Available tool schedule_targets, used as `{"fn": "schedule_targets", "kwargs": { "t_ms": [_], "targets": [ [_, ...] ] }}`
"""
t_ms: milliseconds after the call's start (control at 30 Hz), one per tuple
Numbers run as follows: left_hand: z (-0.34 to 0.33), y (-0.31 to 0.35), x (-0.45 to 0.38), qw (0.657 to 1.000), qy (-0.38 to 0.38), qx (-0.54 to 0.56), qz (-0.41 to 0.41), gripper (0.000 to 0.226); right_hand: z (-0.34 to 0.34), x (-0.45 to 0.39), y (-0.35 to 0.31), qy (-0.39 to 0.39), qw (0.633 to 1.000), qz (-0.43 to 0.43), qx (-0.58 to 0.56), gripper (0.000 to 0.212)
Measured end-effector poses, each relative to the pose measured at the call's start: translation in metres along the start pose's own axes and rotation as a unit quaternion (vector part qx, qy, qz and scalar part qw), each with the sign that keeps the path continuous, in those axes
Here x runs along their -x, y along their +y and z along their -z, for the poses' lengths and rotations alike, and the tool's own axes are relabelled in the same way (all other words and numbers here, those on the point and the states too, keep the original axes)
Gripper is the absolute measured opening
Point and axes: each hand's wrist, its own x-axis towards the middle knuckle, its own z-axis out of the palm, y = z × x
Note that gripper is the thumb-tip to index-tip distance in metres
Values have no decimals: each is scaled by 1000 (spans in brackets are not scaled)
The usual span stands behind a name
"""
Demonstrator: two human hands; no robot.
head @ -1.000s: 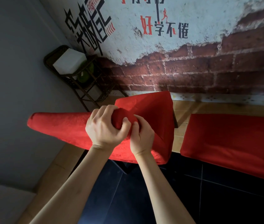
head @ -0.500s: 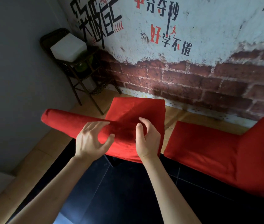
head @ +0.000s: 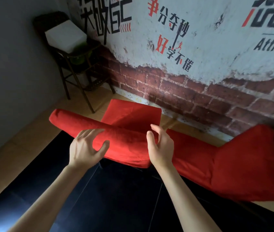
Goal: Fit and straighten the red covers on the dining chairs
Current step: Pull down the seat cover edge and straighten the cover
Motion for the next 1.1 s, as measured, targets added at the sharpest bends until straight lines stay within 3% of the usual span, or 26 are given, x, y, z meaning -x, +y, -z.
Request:
{"fn": "schedule_targets", "kwargs": {
  "t_ms": [300,600,833,1100],
  "targets": [
    [-5,42,-42,994,-22,74,-81,55,53,5,-3,67,995,-31,63,67],
    [-81,184,-62,974,-60,149,-160,55,167,-1,59,160,977,-116,79,65],
    [-167,288,-64,977,-92,138,-133,55,269,-33,134,120,976,-147,103,51],
    [-240,329,-79,980,-143,102,-94,57,310,-75,203,75,973,-192,108,52]
  ]
}}
